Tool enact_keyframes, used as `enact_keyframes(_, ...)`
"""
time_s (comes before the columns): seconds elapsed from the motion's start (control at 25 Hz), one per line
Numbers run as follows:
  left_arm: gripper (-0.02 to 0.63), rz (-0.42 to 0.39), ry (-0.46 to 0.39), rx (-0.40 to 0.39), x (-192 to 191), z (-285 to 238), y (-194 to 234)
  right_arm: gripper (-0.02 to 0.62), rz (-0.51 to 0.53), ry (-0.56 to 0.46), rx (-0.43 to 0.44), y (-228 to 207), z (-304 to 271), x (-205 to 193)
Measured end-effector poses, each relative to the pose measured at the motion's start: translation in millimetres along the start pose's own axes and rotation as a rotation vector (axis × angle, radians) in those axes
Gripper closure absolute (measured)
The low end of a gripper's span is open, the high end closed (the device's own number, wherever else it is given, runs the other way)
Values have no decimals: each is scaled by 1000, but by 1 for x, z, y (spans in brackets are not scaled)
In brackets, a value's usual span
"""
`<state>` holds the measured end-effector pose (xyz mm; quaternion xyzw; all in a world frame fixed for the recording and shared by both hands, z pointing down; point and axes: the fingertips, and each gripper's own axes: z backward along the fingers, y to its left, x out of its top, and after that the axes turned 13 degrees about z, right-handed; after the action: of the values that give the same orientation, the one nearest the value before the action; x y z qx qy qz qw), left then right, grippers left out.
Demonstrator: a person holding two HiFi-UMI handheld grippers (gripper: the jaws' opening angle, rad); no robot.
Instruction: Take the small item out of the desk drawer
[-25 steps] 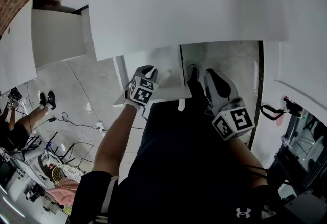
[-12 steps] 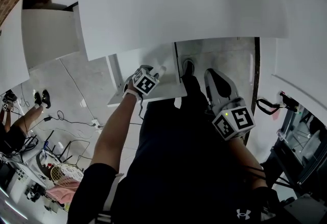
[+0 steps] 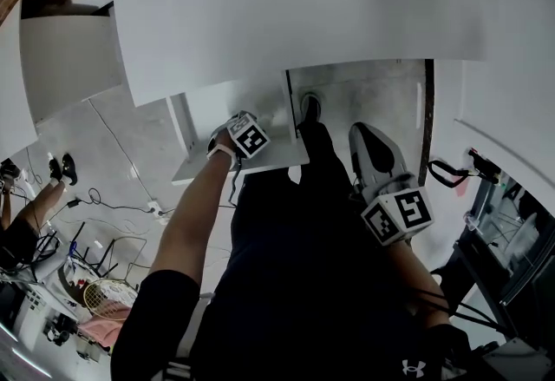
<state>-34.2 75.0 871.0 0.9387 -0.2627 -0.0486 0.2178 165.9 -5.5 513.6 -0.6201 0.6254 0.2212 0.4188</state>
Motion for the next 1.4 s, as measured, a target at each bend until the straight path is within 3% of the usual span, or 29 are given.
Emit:
enact_keyframes(0.28,424,3,21,-21,7,-3,-9,592,-11,10,-14,-8,3,-5)
enact_keyframes(0.44,465,19,-19,-6,17,5,-4,592,-12,15,-7,-7,2,-8)
enact_keyframes(0.6,466,95,14,-35,1,2,-5,592,-10,15,4,-6,2,-10)
enact_keyframes(0.84,468,109,-44,-3,8,19,-2,592,14,2,45,3,-2,-5)
enact_keyframes(1.04,469,79,-83,62,7,35,0,592,33,-6,74,11,0,1)
enact_keyframes(1.24,469,85,-151,190,6,63,17,592,71,-27,117,25,-3,12)
enact_keyframes(1.4,469,113,-232,246,7,93,21,592,99,-36,152,36,-5,21)
